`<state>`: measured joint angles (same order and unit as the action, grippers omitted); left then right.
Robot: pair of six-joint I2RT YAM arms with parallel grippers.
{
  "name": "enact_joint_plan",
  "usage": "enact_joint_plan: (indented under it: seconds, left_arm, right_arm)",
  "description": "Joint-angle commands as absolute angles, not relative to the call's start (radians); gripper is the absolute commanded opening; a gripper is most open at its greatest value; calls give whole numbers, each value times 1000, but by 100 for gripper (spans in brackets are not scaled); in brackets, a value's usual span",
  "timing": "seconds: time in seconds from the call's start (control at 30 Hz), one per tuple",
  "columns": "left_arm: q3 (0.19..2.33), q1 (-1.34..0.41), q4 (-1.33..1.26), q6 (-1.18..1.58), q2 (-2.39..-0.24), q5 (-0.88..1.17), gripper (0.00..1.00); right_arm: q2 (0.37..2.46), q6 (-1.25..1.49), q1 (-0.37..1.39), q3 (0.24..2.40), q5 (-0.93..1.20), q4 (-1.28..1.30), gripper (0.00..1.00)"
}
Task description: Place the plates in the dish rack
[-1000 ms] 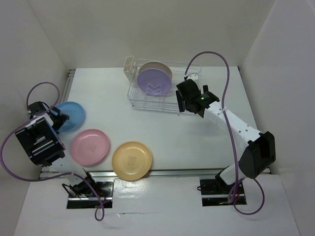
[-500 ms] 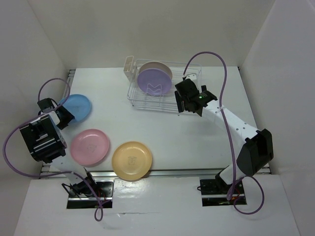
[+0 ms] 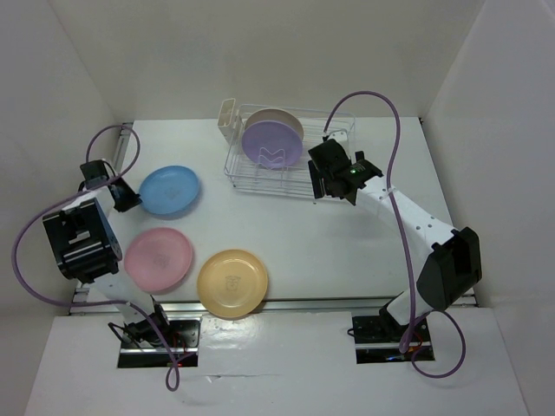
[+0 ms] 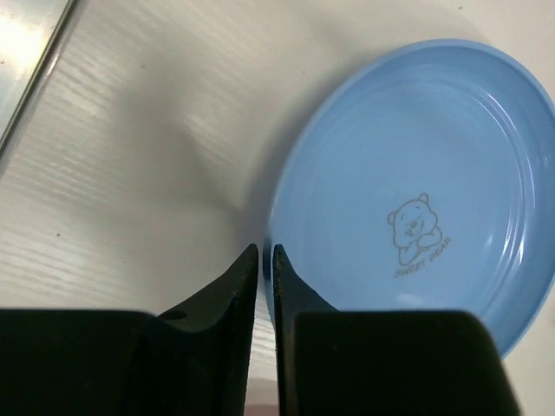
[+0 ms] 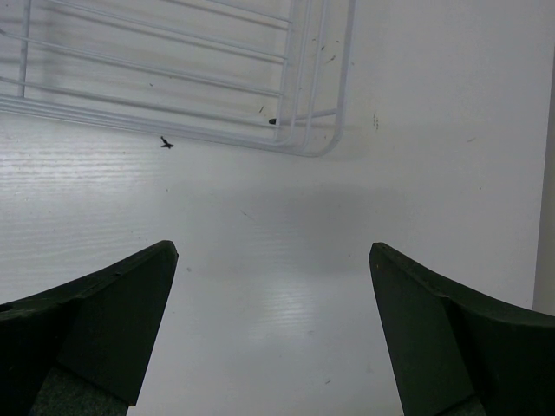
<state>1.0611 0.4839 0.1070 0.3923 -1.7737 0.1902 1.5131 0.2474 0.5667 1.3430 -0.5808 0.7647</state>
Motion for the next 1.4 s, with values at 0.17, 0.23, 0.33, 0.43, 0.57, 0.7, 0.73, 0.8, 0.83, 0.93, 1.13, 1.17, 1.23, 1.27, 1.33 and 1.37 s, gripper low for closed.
enact_joint_plan:
  seconds: [0.17, 0.23, 0.33, 0.43, 0.57, 0.7, 0.73, 0.8, 0.83, 0.93, 1.13, 1.17, 1.23, 1.27, 1.33, 1.37]
  left_arm:
    - [1120, 408, 81, 387, -1714, 160, 0]
    - [1120, 384, 54, 365, -1684, 149, 0]
    - [1143, 364, 60, 365, -1695, 109, 0]
    - [1204, 364, 110, 353, -1741, 121, 8]
    - [1126, 364, 23, 353, -1666, 58, 42]
    - [1133, 364, -8, 266, -1650, 51, 74]
    - [1159, 364, 15, 221, -1672, 79, 74]
    - [1256, 364, 101, 184, -1765, 112, 74]
    - [1284, 364, 122, 163, -1796, 135, 72]
    - [1344, 364, 138, 163, -1888, 153, 72]
    - [1396, 364, 138, 143, -1993, 201, 70]
    - [1405, 364, 138, 143, -2011, 212, 70]
    - [1416, 364, 147, 131, -2032, 224, 70]
    - [1431, 354, 147, 115, -2046, 245, 69]
    - [1460, 354, 192, 106, -2086, 255, 67]
    - [1460, 345, 192, 94, -2095, 255, 64]
  right_arm:
    - [1494, 276, 561, 1353, -607, 781, 100]
    - [1494, 276, 561, 1353, -607, 781, 100]
    - [1503, 276, 561, 1362, -607, 781, 100]
    - [1503, 276, 561, 1371, -607, 781, 100]
    - [1494, 276, 561, 1352, -607, 781, 100]
    - [1485, 276, 561, 1351, -607, 781, 100]
    - [1485, 276, 561, 1351, -607, 781, 100]
    - [1494, 276, 561, 1351, -607, 781, 100]
    - [1494, 276, 561, 1351, -607, 781, 100]
    - [1505, 276, 561, 1370, -607, 781, 100]
    - [1505, 276, 561, 1370, -607, 790, 100]
    - [1505, 276, 561, 1370, -617, 790, 100]
    - [1505, 276, 561, 1379, -617, 790, 100]
    - [1514, 276, 561, 1379, -617, 790, 100]
    - [1525, 276, 561, 1393, -617, 790, 100]
    - [1534, 276, 561, 1393, -617, 790, 100]
